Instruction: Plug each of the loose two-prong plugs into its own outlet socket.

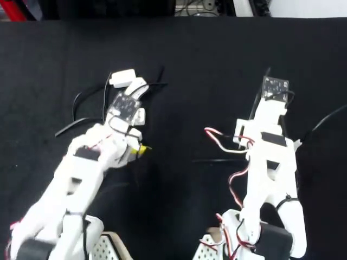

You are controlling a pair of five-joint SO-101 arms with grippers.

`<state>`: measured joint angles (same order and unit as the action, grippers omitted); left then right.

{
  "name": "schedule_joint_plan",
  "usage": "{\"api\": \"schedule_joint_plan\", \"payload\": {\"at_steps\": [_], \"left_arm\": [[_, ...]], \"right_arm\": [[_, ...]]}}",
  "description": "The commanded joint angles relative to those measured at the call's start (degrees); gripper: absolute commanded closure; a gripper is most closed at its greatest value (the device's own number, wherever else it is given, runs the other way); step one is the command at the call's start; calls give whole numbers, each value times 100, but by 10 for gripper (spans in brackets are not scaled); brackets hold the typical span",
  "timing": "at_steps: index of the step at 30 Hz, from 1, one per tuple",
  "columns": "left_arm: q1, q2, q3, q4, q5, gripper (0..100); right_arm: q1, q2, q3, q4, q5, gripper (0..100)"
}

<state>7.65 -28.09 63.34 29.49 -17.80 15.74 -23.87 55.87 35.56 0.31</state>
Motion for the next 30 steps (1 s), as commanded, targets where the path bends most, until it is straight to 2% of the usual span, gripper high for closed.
{"api": "schedule_joint_plan", "payload": {"at_steps": [1, 5, 13, 17, 23, 30], "left_arm": [[136, 501, -549, -70, 70, 727], [180, 598, -567, -70, 88, 770], [207, 615, -673, 246, 105, 773], [198, 1143, -927, 264, 325, 775], [198, 2207, -2079, 1327, 325, 776], [224, 2365, -2193, 1433, 290, 779]], "right_arm": [[-53, 22, -242, -114, -18, 986], [-53, 22, -242, -114, -18, 986], [-62, 22, -242, -105, -18, 986], [-53, 13, -207, -132, -18, 986], [-62, 13, -198, -141, -9, 986], [-62, 13, -198, -141, -9, 986]]}}
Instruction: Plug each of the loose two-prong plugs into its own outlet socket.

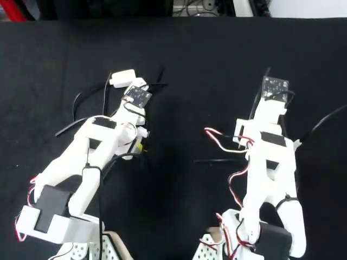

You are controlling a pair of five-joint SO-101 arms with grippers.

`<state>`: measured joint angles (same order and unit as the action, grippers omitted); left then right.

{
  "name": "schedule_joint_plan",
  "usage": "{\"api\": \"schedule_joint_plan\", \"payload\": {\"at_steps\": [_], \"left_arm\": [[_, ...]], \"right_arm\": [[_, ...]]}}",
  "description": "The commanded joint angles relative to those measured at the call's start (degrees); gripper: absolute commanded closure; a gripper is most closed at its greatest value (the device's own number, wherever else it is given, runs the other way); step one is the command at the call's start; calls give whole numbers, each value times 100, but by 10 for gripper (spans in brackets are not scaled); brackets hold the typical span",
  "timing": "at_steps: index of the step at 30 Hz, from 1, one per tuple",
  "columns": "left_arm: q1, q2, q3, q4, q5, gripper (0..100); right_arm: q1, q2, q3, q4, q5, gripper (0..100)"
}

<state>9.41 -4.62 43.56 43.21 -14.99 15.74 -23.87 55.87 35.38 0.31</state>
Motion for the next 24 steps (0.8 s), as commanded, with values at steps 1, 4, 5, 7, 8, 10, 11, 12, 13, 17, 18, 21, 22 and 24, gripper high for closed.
{"api": "schedule_joint_plan", "payload": {"at_steps": [1, 4, 5, 7, 8, 10, 11, 12, 13, 17, 18, 21, 22, 24], "left_arm": [[75, 18, -215, 70, 0, 795], [84, 18, -277, 255, -246, 869], [84, 18, -277, 290, -237, 894], [136, 9, -277, 352, -237, 927], [180, 9, -259, 387, -237, 935], [295, 9, -277, 651, -264, 948], [347, -9, -277, 774, -273, 959], [418, -53, -251, 870, -281, 970], [462, -114, -207, 932, -290, 973], [514, -765, 312, 1064, -967, 972], [549, -1055, 558, 1055, -1204, 972], [919, -2101, 1499, 862, -1600, 972], [1086, -2497, 1815, 826, -1670, 972], [1341, -3297, 2325, 853, -1899, 972]], "right_arm": [[-62, 13, -207, -123, -9, 986], [-62, 13, -207, -123, 0, 986], [-62, 13, -207, -123, 0, 986], [-62, 13, -207, -123, 0, 986], [-62, 13, -207, -123, 0, 986], [-62, 13, -207, -123, 0, 986], [-62, 13, -207, -123, 0, 986], [-62, 13, -207, -123, 0, 986], [-62, 13, -207, -123, 0, 986], [-53, 13, -207, -123, 0, 986], [-53, 13, -207, -123, 0, 986], [-53, 13, -215, -123, 0, 986], [-53, 13, -215, -123, 0, 986], [-53, 13, -215, -123, 0, 986]]}}
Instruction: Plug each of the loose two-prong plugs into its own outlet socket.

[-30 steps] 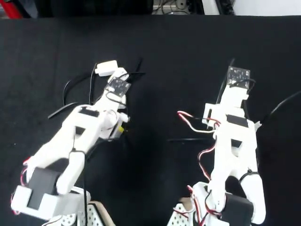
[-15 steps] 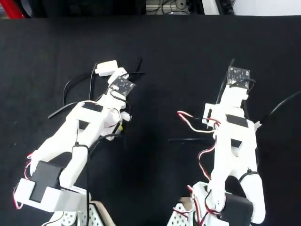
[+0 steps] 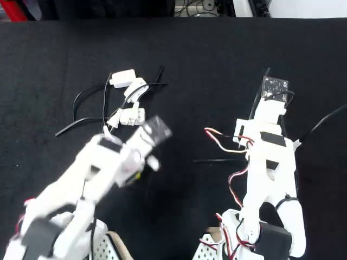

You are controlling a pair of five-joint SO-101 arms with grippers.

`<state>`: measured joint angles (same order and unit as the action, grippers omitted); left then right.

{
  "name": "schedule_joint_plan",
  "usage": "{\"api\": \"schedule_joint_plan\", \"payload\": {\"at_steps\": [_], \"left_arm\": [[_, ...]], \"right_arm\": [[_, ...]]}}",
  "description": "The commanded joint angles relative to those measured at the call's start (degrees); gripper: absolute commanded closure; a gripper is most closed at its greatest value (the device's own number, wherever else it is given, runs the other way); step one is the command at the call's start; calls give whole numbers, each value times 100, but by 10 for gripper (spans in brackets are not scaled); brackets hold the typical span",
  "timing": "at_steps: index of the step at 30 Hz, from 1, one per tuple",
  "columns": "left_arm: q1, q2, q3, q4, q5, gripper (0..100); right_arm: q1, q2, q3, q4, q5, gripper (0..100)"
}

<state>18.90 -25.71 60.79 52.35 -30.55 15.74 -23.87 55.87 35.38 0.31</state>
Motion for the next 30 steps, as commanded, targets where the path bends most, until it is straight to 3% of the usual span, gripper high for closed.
{"api": "schedule_joint_plan", "payload": {"at_steps": [1, 6, 11, 22, 25, 30], "left_arm": [[462, -1582, 787, 0, -448, 972], [514, -2892, 1200, 281, -510, 971], [523, -3051, 1473, -53, -132, 963], [470, -3103, 1499, -132, 44, 648], [330, -3112, 1499, -308, 35, 657], [-541, -3068, 1543, -976, 26, 689]], "right_arm": [[-53, 13, -215, -123, 0, 986], [-62, 13, -215, -123, 0, 986], [-62, 13, -215, -123, 0, 986], [-79, 13, -198, -123, 0, 986], [-79, 13, -198, -123, 0, 986], [-79, 13, -198, -123, 0, 986]]}}
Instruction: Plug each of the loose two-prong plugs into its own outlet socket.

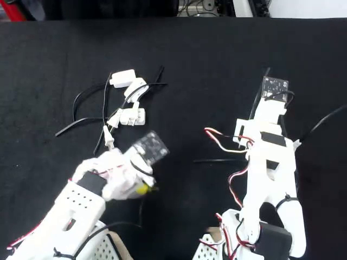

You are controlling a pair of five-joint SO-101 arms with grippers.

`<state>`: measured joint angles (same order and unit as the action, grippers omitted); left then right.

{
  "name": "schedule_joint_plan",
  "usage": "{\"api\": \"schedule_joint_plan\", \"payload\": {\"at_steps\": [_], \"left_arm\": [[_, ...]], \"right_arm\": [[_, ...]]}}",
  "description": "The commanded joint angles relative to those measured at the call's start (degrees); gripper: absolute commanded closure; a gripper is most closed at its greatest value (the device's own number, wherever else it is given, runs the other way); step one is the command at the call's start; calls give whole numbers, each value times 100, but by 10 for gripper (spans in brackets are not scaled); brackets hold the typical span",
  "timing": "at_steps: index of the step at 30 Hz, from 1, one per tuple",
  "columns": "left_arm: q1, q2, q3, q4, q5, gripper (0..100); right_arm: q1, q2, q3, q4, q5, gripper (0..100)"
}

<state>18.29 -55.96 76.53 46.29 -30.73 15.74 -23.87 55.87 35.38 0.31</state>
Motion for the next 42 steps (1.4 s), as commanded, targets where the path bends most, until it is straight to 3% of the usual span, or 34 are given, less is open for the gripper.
{"api": "schedule_joint_plan", "payload": {"at_steps": [1, 8, 13, 18, 21, 23, 28, 31, 37, 42], "left_arm": [[-637, -44, -31, -466, 44, 693], [-1191, -26, -31, -844, 70, 695], [-1244, -79, -127, -659, 79, 695], [-1253, -88, -585, 53, 193, 698], [-1253, -123, -1068, 712, 774, 720], [-1262, -308, -1156, 993, 1081, 749], [-1262, -1407, -259, 941, 905, 810], [-1323, -2400, 303, 1055, 809, 811], [-1868, -4835, 1095, 2092, 818, 811], [-1938, -4624, 1420, 1679, 818, 813]], "right_arm": [[-79, 13, -198, -123, 0, 986], [-79, 13, -198, -123, 0, 986], [-79, 13, -198, -123, 0, 986], [-88, 13, -198, -114, 0, 986], [-88, -48, -242, 0, 0, 986], [-132, -198, -532, 633, -44, 987], [-1433, -734, -1508, 2321, 334, 987], [-2295, -1077, -1842, 2664, 484, 987], [-3086, -1895, -2018, 3112, 765, 987], [-3982, -2633, -1411, 3130, 1240, 987]]}}
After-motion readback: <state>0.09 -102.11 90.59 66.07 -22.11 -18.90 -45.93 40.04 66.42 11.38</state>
